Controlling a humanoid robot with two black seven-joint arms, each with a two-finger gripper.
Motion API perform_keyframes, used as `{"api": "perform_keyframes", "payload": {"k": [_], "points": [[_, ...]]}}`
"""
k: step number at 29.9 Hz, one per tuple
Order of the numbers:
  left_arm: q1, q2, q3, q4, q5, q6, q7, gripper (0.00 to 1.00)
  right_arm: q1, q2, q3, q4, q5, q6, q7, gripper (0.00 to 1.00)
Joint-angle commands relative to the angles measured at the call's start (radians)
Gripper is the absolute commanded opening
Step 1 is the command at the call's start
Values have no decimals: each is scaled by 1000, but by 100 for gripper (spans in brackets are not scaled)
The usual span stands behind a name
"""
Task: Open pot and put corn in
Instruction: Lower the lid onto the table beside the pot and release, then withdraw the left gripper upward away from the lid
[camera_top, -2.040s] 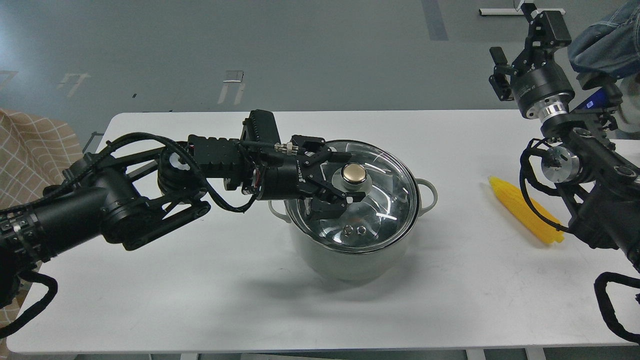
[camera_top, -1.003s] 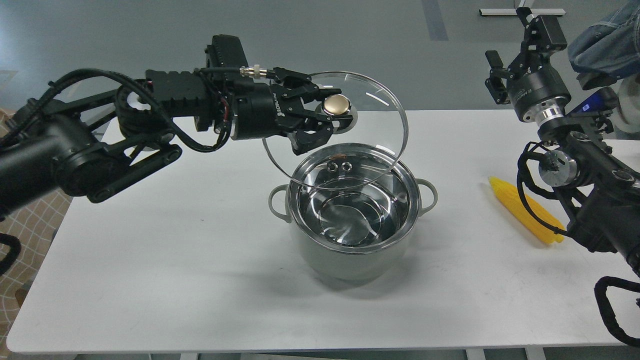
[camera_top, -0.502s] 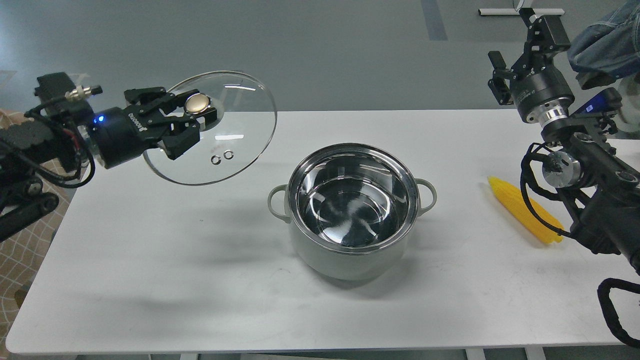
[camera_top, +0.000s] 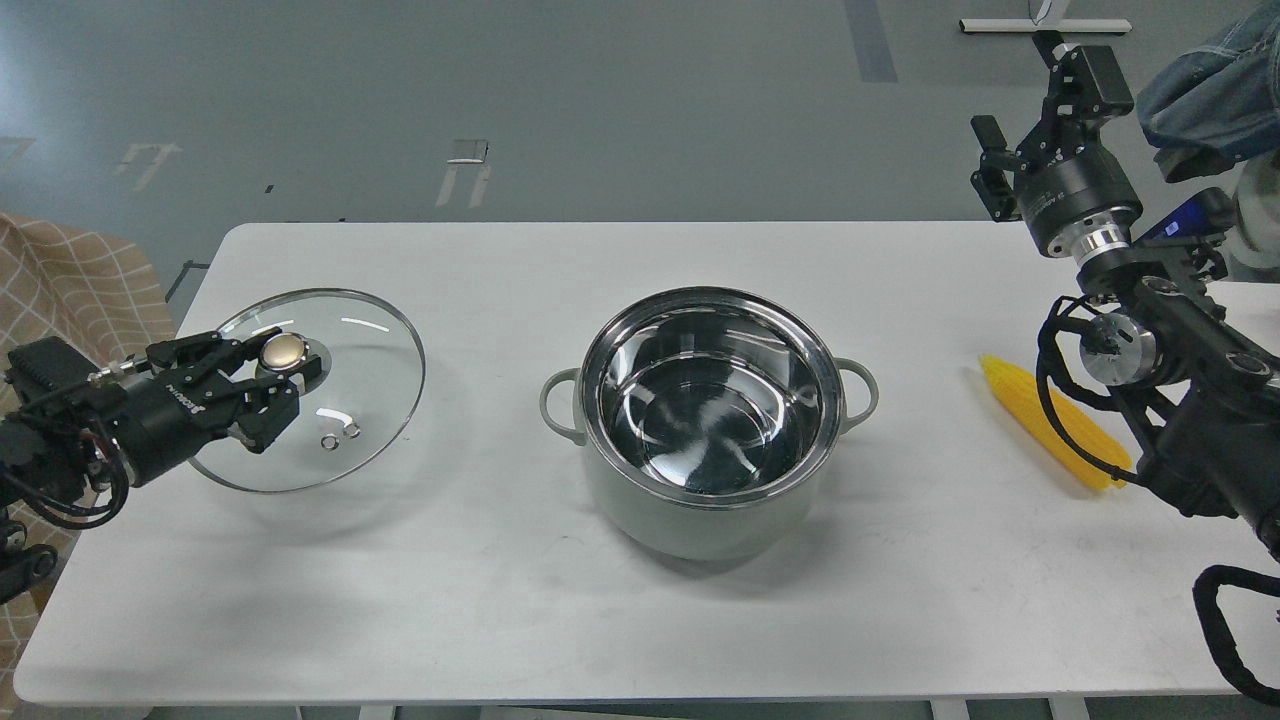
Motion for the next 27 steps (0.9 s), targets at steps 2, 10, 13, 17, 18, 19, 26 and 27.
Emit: {"api": "perform_keyframes", "payload": {"k": [2,10,13,17,18,19,26,27], "points": [[8,-56,-5,67,-7,0,0,8,0,-1,0,-1,0,0,0,99],[8,-157,-2,169,-7,0,0,11,-5,0,0,-1,0,0,0,99],[8,-168,-2,191,-7,0,0,13,-7,0,0,-1,0,0,0,100],[10,-182,-2,205,-7,0,0,34,-7,0,0,-1,0,-1,0,99],[8,-184,-2,205,-7,0,0,42,-7,0,0,-1,0,-1,0,99],[10,-184,0,205,-7,0,0,55,-8,0,0,-1,0,-1,0,99],[10,-200,2,243,-7,0,0,72,-8,0,0,1,0,-1,0,99],[10,-207,2,246,-7,0,0,72,-8,-1,0,1,0,0,0,99]]}}
